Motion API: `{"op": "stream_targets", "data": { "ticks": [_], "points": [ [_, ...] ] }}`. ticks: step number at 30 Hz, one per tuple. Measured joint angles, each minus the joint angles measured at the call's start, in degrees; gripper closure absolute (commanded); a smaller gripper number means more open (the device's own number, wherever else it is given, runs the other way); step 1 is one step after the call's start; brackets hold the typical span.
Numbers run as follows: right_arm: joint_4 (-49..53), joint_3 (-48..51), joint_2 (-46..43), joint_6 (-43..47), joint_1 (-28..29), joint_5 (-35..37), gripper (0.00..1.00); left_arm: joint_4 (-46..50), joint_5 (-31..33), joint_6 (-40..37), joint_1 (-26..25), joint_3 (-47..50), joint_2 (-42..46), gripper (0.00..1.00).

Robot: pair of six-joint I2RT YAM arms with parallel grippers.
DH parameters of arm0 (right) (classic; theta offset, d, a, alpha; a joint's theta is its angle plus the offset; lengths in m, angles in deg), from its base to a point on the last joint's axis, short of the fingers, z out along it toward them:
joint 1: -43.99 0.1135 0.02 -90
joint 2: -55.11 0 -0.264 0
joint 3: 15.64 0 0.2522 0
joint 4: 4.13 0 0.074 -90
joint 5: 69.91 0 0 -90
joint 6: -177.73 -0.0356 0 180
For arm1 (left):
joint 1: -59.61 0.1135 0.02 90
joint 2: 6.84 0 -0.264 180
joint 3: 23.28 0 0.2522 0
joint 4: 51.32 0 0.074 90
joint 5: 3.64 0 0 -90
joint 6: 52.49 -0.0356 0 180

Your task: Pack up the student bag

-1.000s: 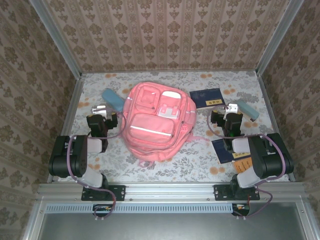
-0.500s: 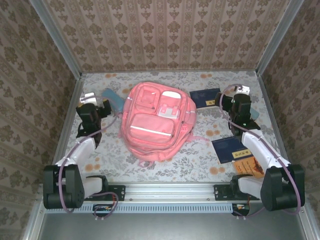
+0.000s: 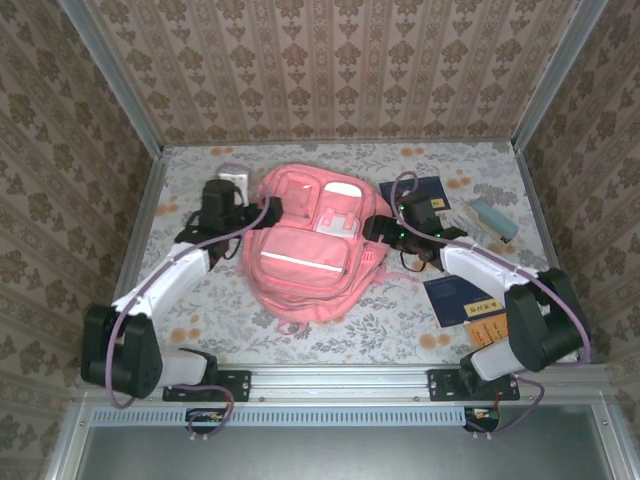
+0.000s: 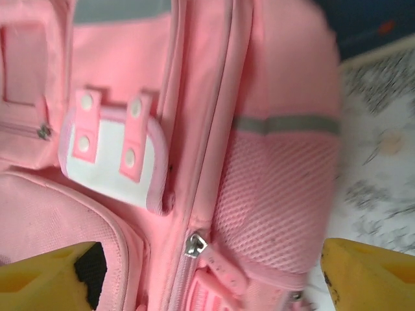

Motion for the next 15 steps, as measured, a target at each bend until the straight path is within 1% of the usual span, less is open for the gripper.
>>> {"op": "stream_targets", "data": {
  "ticks": [2, 4, 7, 11, 15],
  "points": [
    [0.1, -0.4, 2.4, -1.8, 0.6, -0.2, 0.17, 1.9, -1.1, 0.9, -3.0, -2.1, -4.1, 0.24],
    [0.1, -1.2, 4.6, -3.4, 0.7, -0.1, 0.18, 3.3, -1.5, 1.8, -5.4, -4.3, -8.2, 0.26],
    [0.3, -2.6, 7.3, -4.6, 0.7, 0.1, 0.19, 4.4, -2.1, 3.1, -7.6, -7.0, -13.7, 0.29],
    [1.0, -6.2, 10.9, -4.9, 0.7, 0.2, 0.21, 7.3, -1.7, 4.5, -8.0, -10.3, -20.1, 0.32],
    [1.3, -12.3, 16.7, -3.9, 0.7, -0.4, 0.22, 9.2, -0.2, 5.3, -7.5, -14.0, -25.2, 0.34]
  ]
}}
